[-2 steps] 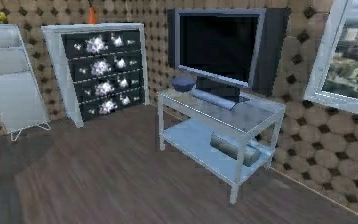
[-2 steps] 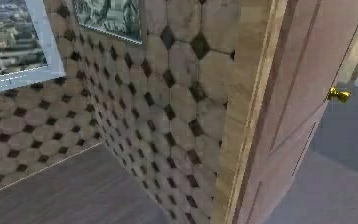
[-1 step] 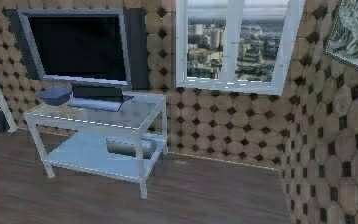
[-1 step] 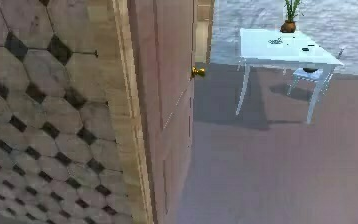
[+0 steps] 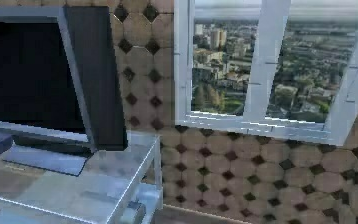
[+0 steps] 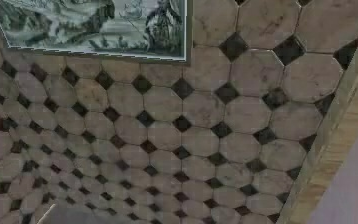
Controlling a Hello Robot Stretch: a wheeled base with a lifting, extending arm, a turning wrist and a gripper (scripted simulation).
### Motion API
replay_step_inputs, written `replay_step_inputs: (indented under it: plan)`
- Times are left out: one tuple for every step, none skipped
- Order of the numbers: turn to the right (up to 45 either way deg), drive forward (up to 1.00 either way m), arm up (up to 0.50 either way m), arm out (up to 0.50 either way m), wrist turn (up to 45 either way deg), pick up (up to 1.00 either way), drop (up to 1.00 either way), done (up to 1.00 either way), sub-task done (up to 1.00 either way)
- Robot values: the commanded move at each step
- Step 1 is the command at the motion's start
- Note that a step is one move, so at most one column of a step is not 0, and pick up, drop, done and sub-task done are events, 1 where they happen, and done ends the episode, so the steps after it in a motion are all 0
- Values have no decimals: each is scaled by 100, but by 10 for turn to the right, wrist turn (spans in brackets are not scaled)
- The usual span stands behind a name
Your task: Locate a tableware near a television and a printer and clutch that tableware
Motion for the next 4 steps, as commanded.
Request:
replay_step_inputs:
  plan:
    - [-450, 0, 0, 0, 0, 0, 0, 0, 0]
    - [-300, 0, 0, 0, 0, 0, 0, 0, 0]
    - [0, 15, 0, 0, 0, 0, 0, 0, 0]
    - [450, 0, 0, 0, 0, 0, 0, 0, 0]
